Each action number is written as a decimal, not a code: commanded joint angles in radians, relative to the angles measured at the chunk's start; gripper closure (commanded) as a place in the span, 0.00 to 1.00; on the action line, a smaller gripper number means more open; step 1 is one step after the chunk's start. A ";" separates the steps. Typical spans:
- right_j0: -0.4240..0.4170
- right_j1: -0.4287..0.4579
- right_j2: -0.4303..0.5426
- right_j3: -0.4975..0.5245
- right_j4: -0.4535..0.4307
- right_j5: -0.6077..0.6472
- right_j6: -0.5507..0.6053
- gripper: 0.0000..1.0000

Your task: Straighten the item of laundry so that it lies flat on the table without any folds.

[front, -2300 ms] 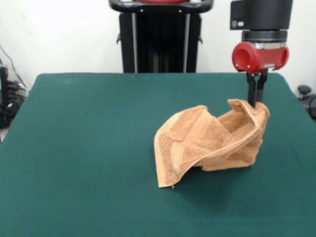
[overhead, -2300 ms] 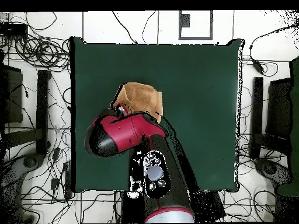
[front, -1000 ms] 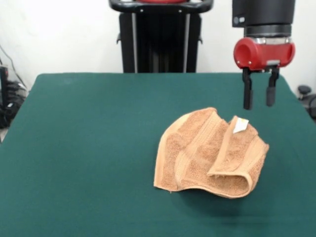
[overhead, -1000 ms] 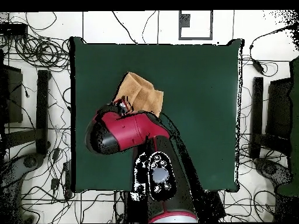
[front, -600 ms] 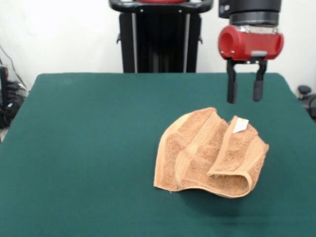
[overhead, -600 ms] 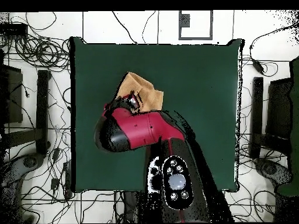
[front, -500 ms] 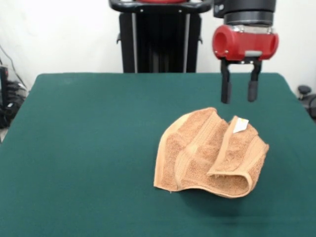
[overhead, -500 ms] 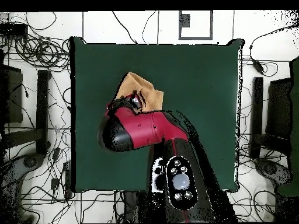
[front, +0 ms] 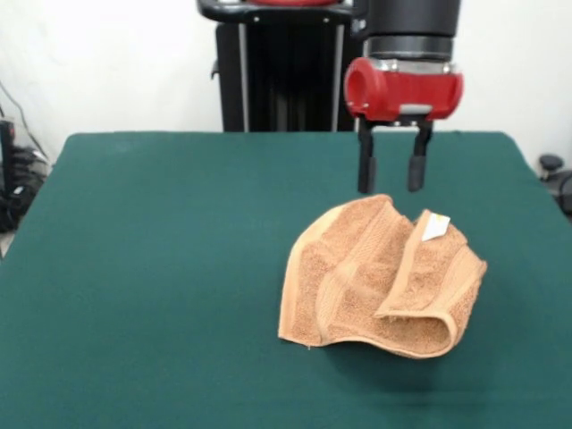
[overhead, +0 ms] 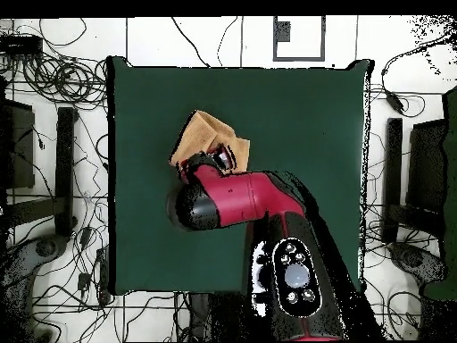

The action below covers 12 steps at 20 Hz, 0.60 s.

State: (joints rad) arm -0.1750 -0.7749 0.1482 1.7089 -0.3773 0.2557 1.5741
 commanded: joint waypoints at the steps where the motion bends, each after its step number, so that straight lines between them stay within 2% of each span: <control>1: -0.030 0.074 0.132 0.081 -0.065 0.161 -0.098 0.00; 7: -0.101 0.074 0.217 0.105 -0.112 0.203 -0.204 0.00; 12: -0.149 0.097 0.286 0.104 -0.138 0.181 -0.187 0.00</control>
State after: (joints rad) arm -0.2941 -0.7680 0.2497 1.7190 -0.4528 0.3359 1.5741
